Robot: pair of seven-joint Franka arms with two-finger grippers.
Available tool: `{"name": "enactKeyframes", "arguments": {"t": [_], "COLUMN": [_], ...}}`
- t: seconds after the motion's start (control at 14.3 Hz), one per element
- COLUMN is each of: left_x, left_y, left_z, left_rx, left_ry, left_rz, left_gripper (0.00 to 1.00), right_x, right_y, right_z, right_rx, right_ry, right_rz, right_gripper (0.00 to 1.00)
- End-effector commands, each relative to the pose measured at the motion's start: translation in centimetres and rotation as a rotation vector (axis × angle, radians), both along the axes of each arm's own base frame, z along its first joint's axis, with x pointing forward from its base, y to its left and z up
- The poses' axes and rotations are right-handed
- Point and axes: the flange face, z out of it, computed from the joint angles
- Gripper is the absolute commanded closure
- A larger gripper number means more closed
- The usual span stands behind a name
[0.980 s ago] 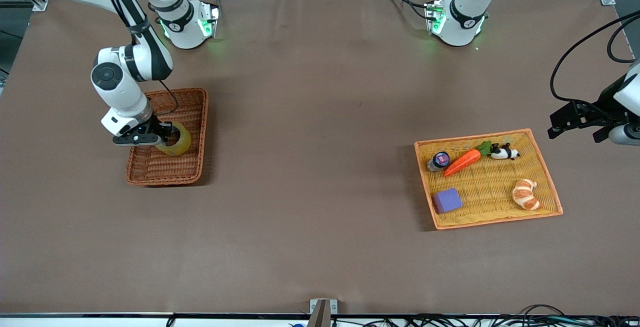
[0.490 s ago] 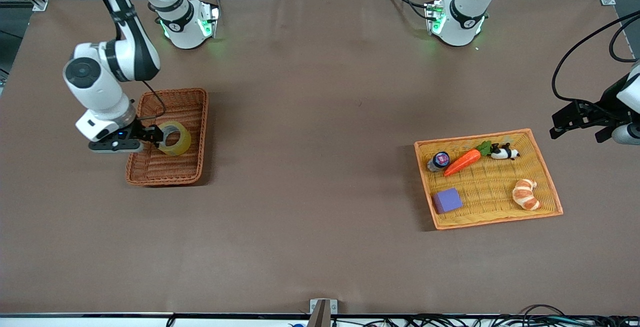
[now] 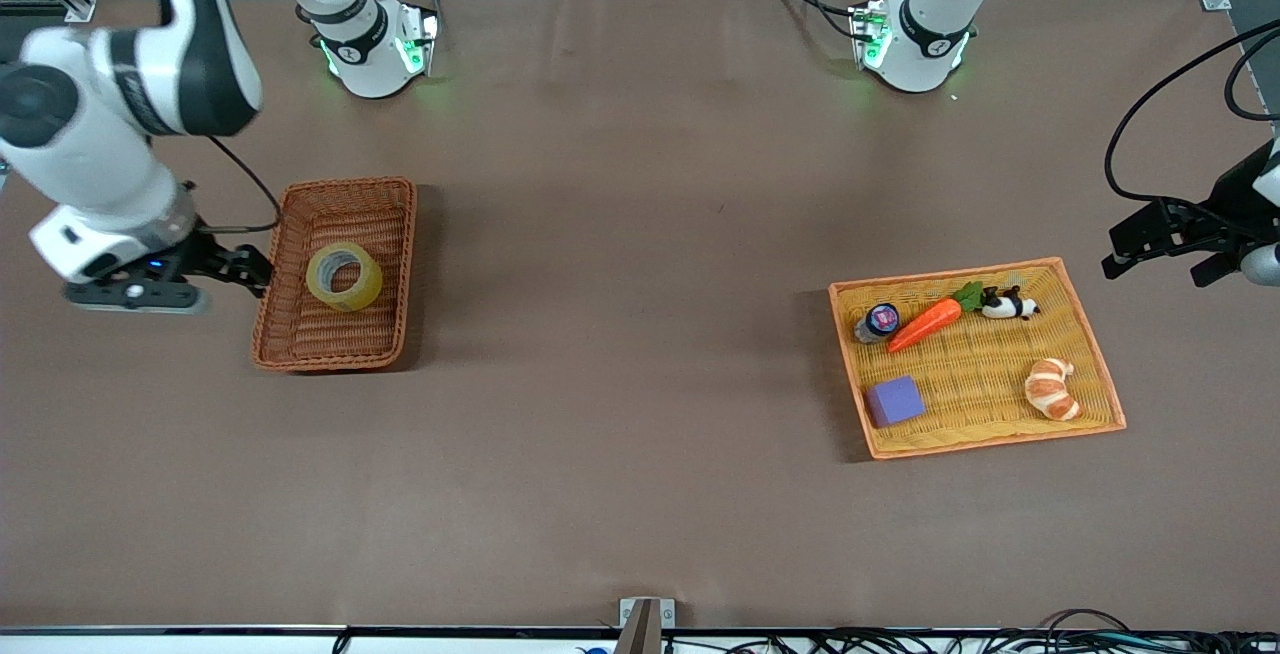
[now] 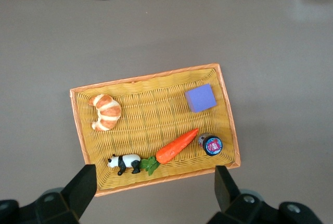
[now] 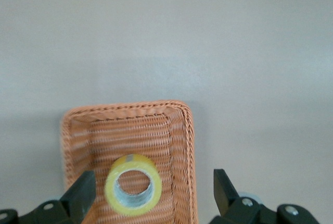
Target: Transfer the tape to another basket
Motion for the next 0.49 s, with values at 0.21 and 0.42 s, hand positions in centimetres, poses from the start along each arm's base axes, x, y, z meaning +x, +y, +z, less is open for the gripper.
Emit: {"name": "enactKeyframes", "arguments": {"t": [0.21, 0.42], "left_x": [-0.5, -1.4], "left_y": [-0.4, -3.1], "left_z": [1.1, 1.0], "left_rx": [0.012, 0.011], "left_ry": [-0.014, 0.034], "left_rz": [-0.006, -0.042], "left_gripper": [0.00, 0.00], "right_x": [0.2, -0.7], "right_y": [1.0, 0.4], "right_z": [10.6, 16.5], "right_rx": [0.089, 0.091], "right_ry": [0.014, -0.004], "right_rz": [-0.042, -0.046], "right_gripper": [0.00, 0.00]}}
